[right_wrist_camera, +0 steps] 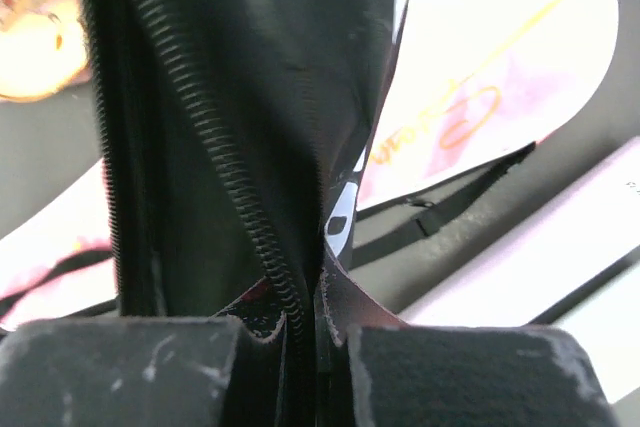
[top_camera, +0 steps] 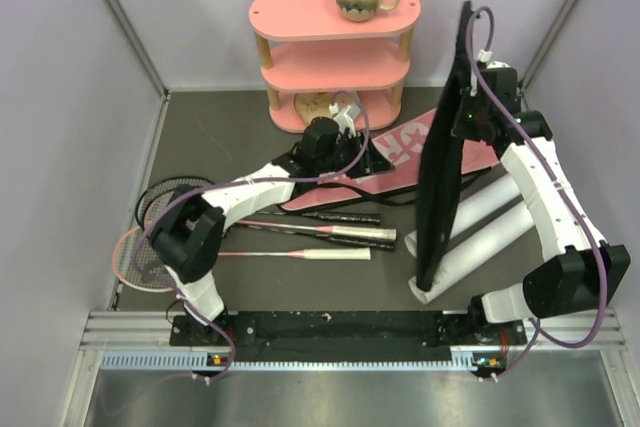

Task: Pack up the badminton gear
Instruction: Open the racket bag at the center of the board, then pick up the racket from the center of the board.

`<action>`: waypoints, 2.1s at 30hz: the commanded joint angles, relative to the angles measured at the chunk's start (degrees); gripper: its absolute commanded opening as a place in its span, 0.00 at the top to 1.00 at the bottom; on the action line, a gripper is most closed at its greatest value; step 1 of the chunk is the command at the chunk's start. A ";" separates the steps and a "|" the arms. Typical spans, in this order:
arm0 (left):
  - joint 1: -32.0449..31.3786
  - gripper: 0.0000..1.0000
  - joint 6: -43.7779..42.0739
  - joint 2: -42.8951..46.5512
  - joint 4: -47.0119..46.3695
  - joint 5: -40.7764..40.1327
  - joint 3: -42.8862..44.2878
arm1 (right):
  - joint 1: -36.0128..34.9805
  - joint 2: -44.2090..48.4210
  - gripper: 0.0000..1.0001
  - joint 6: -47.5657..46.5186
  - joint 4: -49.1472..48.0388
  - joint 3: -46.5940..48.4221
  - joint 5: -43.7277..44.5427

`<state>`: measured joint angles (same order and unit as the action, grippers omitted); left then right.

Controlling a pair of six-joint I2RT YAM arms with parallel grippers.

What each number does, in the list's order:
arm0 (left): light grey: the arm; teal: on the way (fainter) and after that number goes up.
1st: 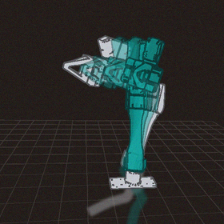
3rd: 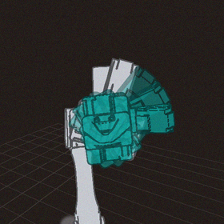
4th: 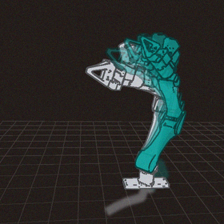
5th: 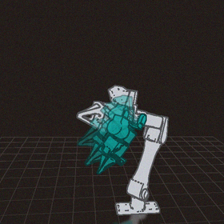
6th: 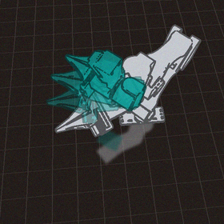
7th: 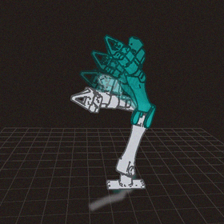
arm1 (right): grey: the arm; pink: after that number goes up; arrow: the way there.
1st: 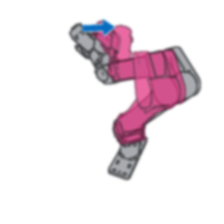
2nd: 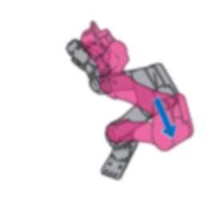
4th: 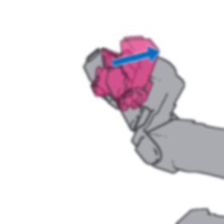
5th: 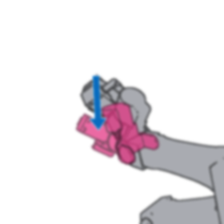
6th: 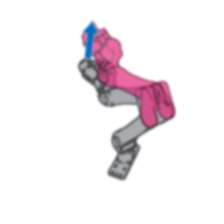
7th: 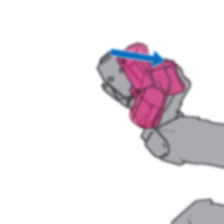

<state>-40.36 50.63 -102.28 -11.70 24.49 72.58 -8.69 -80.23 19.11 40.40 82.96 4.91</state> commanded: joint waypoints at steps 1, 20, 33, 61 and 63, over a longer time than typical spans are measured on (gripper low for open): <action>0.11 0.53 -5.45 12.16 0.09 -0.85 -3.23 | -3.44 -0.72 1.00 -6.37 7.40 6.32 8.89; 20.93 0.25 19.32 41.56 56.09 -30.29 -27.39 | -6.34 -8.45 1.00 -5.14 3.19 6.60 6.00; 23.84 0.55 33.39 33.38 47.66 -28.00 -35.05 | -6.34 -6.79 1.00 -5.75 2.05 3.97 2.13; 22.87 1.00 27.52 32.99 43.43 -34.50 -31.88 | -6.43 -7.49 1.00 -4.71 -0.67 0.98 0.27; 22.87 1.00 20.85 36.17 44.13 -35.99 -31.36 | -6.60 -7.84 1.00 -3.91 -1.46 0.71 1.68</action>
<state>-17.12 79.26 -73.30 29.91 -5.32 37.80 -14.52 -89.43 13.54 42.89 83.50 4.73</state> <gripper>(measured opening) 0.027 0.003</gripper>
